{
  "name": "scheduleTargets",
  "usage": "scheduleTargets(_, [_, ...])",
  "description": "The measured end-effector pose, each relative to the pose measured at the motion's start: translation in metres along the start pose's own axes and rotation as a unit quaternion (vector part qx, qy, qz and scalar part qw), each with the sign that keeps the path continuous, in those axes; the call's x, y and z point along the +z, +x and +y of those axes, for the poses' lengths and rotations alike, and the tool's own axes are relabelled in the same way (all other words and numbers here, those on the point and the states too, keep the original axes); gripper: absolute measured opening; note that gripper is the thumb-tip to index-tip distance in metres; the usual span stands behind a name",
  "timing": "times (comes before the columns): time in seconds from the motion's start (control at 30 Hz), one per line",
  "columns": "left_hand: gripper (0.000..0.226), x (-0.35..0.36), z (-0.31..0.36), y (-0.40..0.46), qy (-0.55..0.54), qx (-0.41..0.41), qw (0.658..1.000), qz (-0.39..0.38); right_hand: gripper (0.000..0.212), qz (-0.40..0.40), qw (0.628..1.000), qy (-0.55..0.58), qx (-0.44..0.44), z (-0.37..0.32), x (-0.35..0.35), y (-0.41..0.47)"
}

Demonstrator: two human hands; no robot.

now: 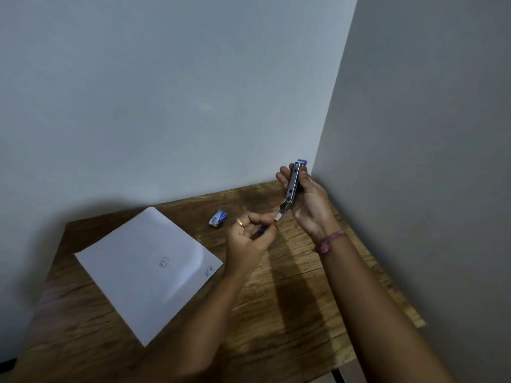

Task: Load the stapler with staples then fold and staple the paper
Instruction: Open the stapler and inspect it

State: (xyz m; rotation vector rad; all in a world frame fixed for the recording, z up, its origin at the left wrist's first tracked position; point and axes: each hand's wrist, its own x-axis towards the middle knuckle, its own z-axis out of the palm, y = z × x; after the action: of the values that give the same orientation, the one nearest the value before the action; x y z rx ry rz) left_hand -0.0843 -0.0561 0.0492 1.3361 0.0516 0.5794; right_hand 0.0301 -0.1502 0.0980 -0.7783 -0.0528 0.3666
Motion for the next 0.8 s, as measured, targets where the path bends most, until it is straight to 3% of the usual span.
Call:
scheduleTargets(0.3, [0.024, 0.006, -0.016, -0.017, -0.039, -0.062, 0.997, -0.023, 0.03, -0.062, 0.996, 0.023, 0.063, -0.001, 0.017, -0.008])
scheduleTargets(0.43, [0.021, 0.003, -0.01, -0.017, -0.07, -0.09, 0.993, -0.036, 0.03, -0.11, 0.989, -0.033, 0.096, -0.006, 0.023, -0.015])
scheduleTargets(0.5, [0.02, 0.002, -0.003, -0.012, -0.139, -0.134, 0.98, -0.042, 0.031, -0.126, 0.984, -0.074, 0.1, -0.01, 0.024, -0.017])
scheduleTargets(0.57, [0.033, 0.002, 0.004, 0.0, -0.219, -0.181, 0.958, -0.033, 0.032, -0.144, 0.977, -0.112, 0.109, -0.012, 0.025, -0.019])
scheduleTargets(0.8, [0.03, 0.01, 0.028, 0.029, -0.192, -0.242, 0.95, -0.053, 0.032, -0.157, 0.968, -0.133, 0.14, -0.018, 0.029, -0.025])
